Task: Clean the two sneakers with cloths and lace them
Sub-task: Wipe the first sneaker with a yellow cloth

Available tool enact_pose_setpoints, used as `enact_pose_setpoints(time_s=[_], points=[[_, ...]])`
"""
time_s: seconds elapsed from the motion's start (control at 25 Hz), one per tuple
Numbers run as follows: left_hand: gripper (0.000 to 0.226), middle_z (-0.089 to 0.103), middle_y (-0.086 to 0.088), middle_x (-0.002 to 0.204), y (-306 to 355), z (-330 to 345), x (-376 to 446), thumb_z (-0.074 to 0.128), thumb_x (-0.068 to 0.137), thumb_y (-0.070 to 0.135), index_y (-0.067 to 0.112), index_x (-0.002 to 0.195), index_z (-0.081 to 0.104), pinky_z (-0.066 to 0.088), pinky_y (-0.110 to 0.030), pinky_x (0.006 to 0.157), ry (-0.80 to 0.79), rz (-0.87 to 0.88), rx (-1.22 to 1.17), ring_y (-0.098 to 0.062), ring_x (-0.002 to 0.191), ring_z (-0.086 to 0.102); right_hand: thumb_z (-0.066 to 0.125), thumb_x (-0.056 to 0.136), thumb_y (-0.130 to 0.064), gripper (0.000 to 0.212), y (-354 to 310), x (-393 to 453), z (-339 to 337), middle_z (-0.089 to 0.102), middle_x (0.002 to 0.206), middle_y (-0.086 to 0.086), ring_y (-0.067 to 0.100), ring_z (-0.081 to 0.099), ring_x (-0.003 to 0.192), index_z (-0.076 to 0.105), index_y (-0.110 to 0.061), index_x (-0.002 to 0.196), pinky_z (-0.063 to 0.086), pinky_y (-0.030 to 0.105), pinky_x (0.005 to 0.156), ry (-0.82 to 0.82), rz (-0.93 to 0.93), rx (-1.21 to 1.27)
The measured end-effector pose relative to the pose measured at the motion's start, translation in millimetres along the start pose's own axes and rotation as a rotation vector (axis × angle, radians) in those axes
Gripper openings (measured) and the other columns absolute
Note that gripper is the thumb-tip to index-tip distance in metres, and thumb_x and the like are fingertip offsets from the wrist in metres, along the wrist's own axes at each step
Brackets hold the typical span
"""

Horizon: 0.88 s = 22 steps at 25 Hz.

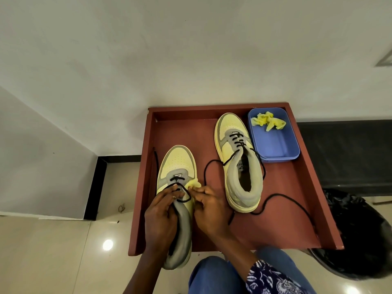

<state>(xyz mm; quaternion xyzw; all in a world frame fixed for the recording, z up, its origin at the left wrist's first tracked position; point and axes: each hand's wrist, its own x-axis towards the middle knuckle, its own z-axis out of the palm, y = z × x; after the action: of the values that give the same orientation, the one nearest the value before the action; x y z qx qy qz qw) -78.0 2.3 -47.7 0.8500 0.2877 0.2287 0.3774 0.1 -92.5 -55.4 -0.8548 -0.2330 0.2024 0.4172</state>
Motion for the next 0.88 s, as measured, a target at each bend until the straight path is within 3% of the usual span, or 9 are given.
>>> enact_pose_setpoints(time_s=[0.16,0.28,0.4,0.56,0.72,0.88], points=[[0.042,0.063,0.004,0.111,-0.6,-0.8,-0.2,0.051,0.08,-0.018,0.016,0.096,0.07,0.035,0.0,0.094,-0.007,0.0,-0.019,0.004,0.11,0.05,0.047,0.085,0.008,0.037,-4.0,0.0,-18.9,0.059,0.101,-0.003,0.017,0.059,0.105,0.066,-0.008,0.113,0.036,-0.004,0.077,-0.128,0.122,0.154],[0.041,0.062,0.004,0.11,1.1,-1.5,-0.8,0.051,0.08,-0.019,0.014,0.096,0.07,0.034,0.003,0.093,-0.012,0.012,-0.021,0.007,0.11,0.047,0.048,0.087,0.005,0.036,-18.4,18.5,-36.2,0.061,0.114,0.003,0.014,0.058,0.106,0.064,-0.01,0.116,0.042,0.009,0.088,0.076,0.141,0.181],[0.037,0.061,0.006,0.111,1.4,-1.9,-2.2,0.048,0.082,-0.007,0.018,0.098,0.069,0.034,0.002,0.093,-0.04,0.043,-0.033,0.006,0.111,0.048,0.045,0.088,0.004,0.038,-32.8,54.9,-44.5,0.056,0.125,0.008,0.018,0.053,0.117,0.061,-0.009,0.121,0.035,0.018,0.099,0.182,0.088,0.087],[0.038,0.061,0.008,0.113,-2.2,-0.6,-3.7,0.044,0.079,0.0,0.023,0.099,0.067,0.036,-0.001,0.094,-0.061,0.046,-0.045,0.0,0.113,0.051,0.042,0.088,0.002,0.043,-30.5,106.4,-39.9,0.05,0.136,0.013,0.026,0.047,0.126,0.054,-0.007,0.129,0.033,0.025,0.103,0.05,0.113,-0.106],[0.035,0.061,0.008,0.112,-5.4,0.7,-2.5,0.045,0.08,0.001,0.017,0.099,0.07,0.039,-0.004,0.095,-0.072,0.057,-0.042,-0.002,0.112,0.053,0.036,0.086,0.007,0.05,-24.5,119.5,-25.0,0.048,0.139,0.012,0.025,0.045,0.128,0.05,-0.008,0.131,0.031,0.025,0.107,-0.132,0.074,-0.084],[0.032,0.061,0.007,0.111,-5.1,0.8,-2.0,0.043,0.084,0.008,0.015,0.099,0.07,0.037,-0.002,0.095,-0.062,0.069,-0.053,0.0,0.112,0.051,0.038,0.085,0.007,0.055,-15.9,96.2,-14.1,0.045,0.139,0.014,0.028,0.045,0.125,0.043,-0.01,0.137,0.034,0.029,0.103,-0.048,0.099,-0.117]])
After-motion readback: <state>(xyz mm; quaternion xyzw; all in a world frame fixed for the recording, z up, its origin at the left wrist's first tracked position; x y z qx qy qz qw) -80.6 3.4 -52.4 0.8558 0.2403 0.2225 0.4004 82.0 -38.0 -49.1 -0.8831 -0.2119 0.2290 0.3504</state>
